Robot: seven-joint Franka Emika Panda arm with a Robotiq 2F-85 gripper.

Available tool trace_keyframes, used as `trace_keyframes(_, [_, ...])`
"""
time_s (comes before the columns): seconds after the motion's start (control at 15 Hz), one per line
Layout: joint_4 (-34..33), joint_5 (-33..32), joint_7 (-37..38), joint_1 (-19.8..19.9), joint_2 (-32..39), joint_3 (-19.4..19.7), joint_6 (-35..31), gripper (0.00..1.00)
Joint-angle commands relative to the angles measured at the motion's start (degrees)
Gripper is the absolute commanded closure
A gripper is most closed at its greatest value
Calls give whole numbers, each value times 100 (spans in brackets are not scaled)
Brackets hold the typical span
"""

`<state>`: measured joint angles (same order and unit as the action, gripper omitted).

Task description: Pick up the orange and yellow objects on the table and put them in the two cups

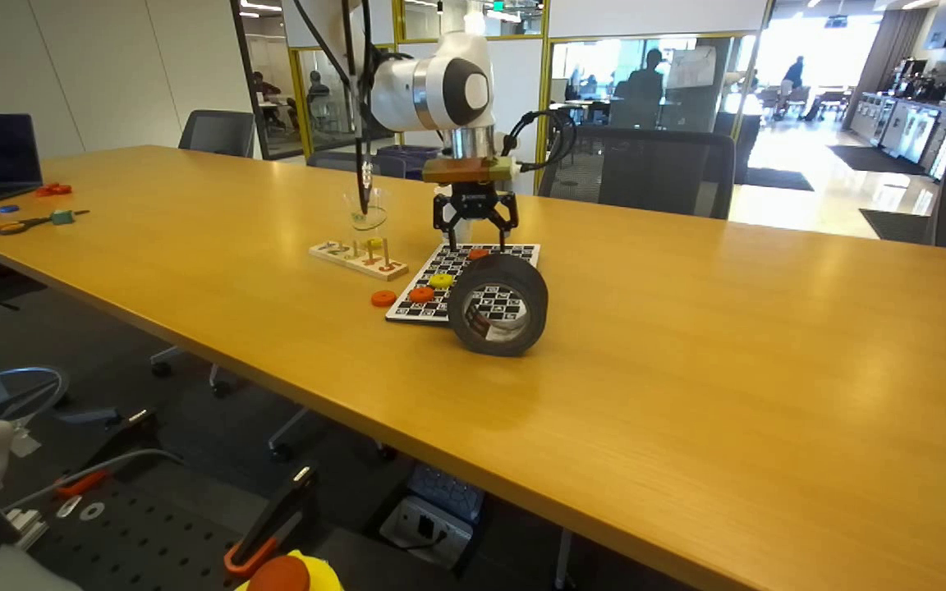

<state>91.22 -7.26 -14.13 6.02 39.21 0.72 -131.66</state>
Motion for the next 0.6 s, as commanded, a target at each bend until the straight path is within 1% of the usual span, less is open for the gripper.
trace_keyframes(0.0, [117,84,-18,57,-64,-15,-368,0])
trace_keyframes(0.53, [302,134,-121,168,-87,-59,-640,0])
